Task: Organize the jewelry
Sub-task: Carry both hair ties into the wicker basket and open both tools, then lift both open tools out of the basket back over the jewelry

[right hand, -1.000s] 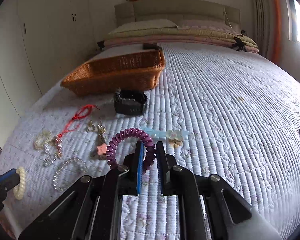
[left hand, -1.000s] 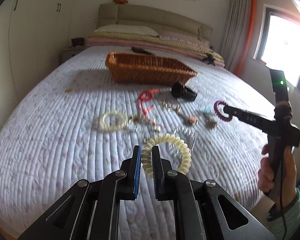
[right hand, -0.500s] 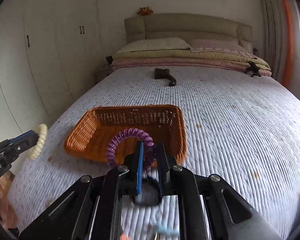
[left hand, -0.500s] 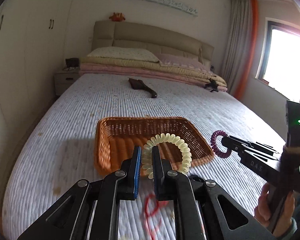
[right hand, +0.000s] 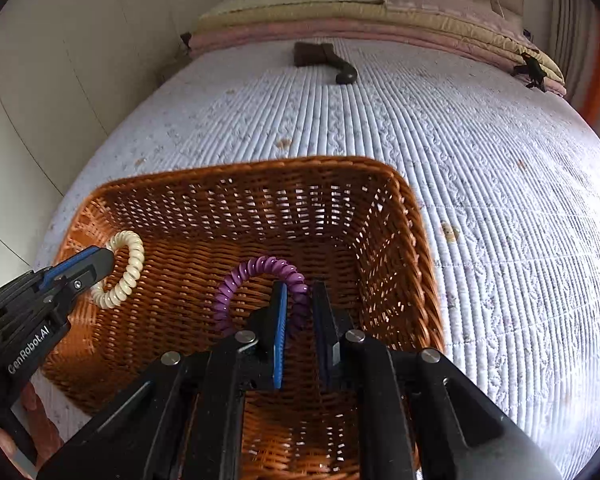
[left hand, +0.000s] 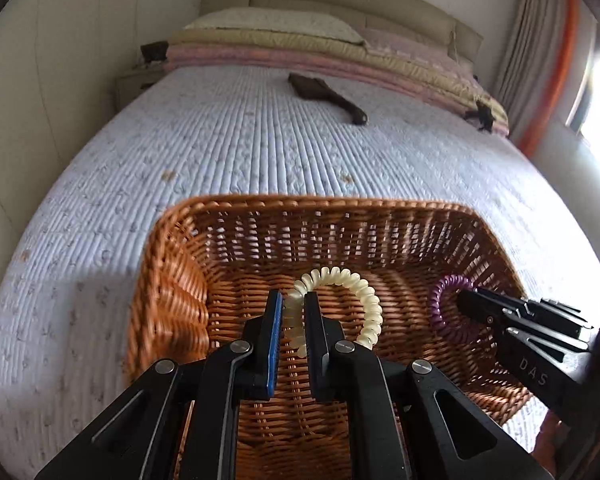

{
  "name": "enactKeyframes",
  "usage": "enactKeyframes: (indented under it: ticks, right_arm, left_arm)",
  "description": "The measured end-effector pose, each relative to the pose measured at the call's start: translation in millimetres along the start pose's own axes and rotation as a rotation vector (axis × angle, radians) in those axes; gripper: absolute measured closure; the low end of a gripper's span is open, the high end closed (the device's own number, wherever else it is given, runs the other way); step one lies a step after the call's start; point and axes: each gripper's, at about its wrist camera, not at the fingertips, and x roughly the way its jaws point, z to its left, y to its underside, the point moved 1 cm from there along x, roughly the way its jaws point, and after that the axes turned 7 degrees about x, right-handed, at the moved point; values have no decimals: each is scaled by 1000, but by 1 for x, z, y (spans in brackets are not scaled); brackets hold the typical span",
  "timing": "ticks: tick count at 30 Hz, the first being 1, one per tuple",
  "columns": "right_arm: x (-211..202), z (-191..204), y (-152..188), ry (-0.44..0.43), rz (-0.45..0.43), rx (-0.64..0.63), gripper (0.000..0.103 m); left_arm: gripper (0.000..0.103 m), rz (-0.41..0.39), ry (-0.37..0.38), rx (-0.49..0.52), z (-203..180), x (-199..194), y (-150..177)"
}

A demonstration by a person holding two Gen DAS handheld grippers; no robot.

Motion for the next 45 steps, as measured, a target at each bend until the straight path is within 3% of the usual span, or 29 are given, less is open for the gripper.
enactKeyframes:
  ticks: [2, 5, 7, 9, 10, 21, 25, 27, 33, 38, 41, 45]
  right_arm:
    - [8, -2, -4, 7, 17, 2, 88]
    - [11, -6, -3, 3, 21, 11, 85]
    - [10, -5, -2, -24, 14, 17, 82]
    - [5, -5, 0, -40, -6, 12, 79]
    - [-1, -5, 2, -43, -22, 10, 78]
    - [-100, -8, 42, -126, -190, -14, 74]
    - [-143, -24, 75, -203, -255, 11, 59]
    - [-164, -33, 96, -227, -291, 18, 58]
    - [-207, -34, 169, -190, -441, -32, 58]
    - [-215, -34, 219, -119, -532, -34, 58]
    - [-206, -33, 235, -86, -528, -45, 58]
    - [-194, -38, 255, -119, -512, -23, 58]
  left_arm:
    - [92, 7, -36, 10, -1, 6, 1]
    - [89, 5, -24, -6, 2, 8, 5]
    - [82, 2, -18, -5, 3, 6, 6]
    - [60, -24, -8, 7, 0, -4, 8]
    - [57, -49, -16, 20, -3, -13, 9]
    - [53, -268, -1, 60, -10, -148, 23]
    - [48, -350, 5, 59, -10, -205, 56]
    - [48, -381, 13, 62, -10, -227, 75]
    - [48, -477, 49, 56, -8, -273, 142]
    - [48, -521, 37, 10, 3, -281, 190]
    - [48, -513, 33, -16, 13, -275, 208]
    - [48, -501, 40, -76, 27, -261, 233]
